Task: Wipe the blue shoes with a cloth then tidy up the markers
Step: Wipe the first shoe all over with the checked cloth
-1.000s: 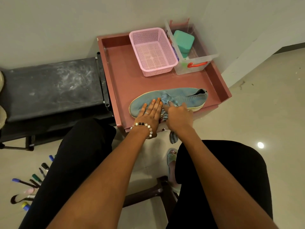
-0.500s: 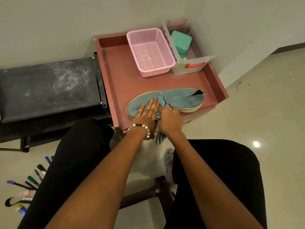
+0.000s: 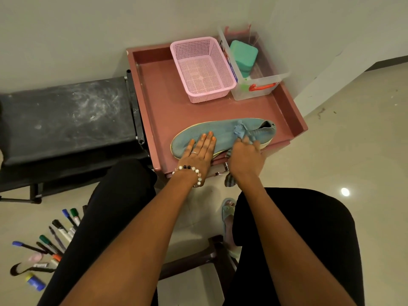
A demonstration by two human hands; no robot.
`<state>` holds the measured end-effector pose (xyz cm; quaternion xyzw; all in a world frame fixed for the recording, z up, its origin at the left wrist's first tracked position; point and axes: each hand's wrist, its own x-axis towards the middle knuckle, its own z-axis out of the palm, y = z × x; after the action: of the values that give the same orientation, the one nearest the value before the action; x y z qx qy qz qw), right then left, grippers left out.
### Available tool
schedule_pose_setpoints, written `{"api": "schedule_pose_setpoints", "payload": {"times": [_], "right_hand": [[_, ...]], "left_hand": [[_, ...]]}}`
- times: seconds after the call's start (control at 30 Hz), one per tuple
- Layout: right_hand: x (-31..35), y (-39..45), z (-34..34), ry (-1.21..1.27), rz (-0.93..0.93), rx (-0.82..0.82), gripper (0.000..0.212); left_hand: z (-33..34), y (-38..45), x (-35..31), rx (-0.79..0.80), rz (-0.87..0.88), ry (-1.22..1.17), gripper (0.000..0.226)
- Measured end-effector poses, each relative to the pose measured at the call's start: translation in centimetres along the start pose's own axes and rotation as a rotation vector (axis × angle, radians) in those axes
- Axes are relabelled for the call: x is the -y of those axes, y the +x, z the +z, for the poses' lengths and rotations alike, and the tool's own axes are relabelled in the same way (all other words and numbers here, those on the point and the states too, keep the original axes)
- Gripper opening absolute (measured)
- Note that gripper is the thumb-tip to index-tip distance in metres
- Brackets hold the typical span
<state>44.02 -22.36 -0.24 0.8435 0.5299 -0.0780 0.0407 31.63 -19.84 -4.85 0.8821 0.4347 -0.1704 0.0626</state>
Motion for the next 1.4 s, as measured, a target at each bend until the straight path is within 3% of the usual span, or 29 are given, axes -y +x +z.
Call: {"api": "schedule_pose_setpoints", "payload": {"times": [0.13,0.27,0.37,0.43,0.6,0.77,0.97,1.1,1.27,1.4], "right_hand": [[1.9,-1.1,0.4,0.085,-0.174,0.095,0.04],[0.6,-0.9,0.2,0.037,-0.271,0.081,0.044],[-3.4,1.0,-0.9,0.108,-0.182,0.129,0.051],[-5.3,1.8,-1.4,0.058,-0.065,0.077,0.052],[-2.6,0.7,0.0,-0.018,-0.035,-0.017,0.037],[0.8,-0.4,0.9,0.095,-0.203,0.149,0.044],[-2.5,1.0,-0.8,-0.063,-0.389,0.132,0.053],[-6.0,2.7,-2.2,-0.087,-0.214,0.077,0.046],[-0.9,0.4,-0.3,0.062,-0.037,0.045,0.034],[3.1,-2.2,1.3,0.201,-0.161,0.094,0.042]], "left_hand": [[-0.1,0.0,0.0,0.028,-0.008,0.011,0.102],[-0.6,-0.2,0.2,0.003,0.029,-0.008,0.094],[-0.3,-0.2,0.4,-0.032,0.052,-0.038,0.09],[-0.2,-0.1,0.5,-0.026,0.056,-0.042,0.093],[-0.5,0.0,0.2,0.023,0.024,-0.049,0.102],[-0.9,-0.2,0.0,0.079,-0.002,0.011,0.102],[-1.2,-0.4,0.1,0.055,0.034,-0.067,0.083],[-0.7,-0.1,0.3,0.012,0.037,-0.076,0.086],[-0.1,0.1,0.2,0.014,0.01,-0.041,0.098],[-0.3,0.3,0.3,0.063,-0.011,0.005,0.086]]}}
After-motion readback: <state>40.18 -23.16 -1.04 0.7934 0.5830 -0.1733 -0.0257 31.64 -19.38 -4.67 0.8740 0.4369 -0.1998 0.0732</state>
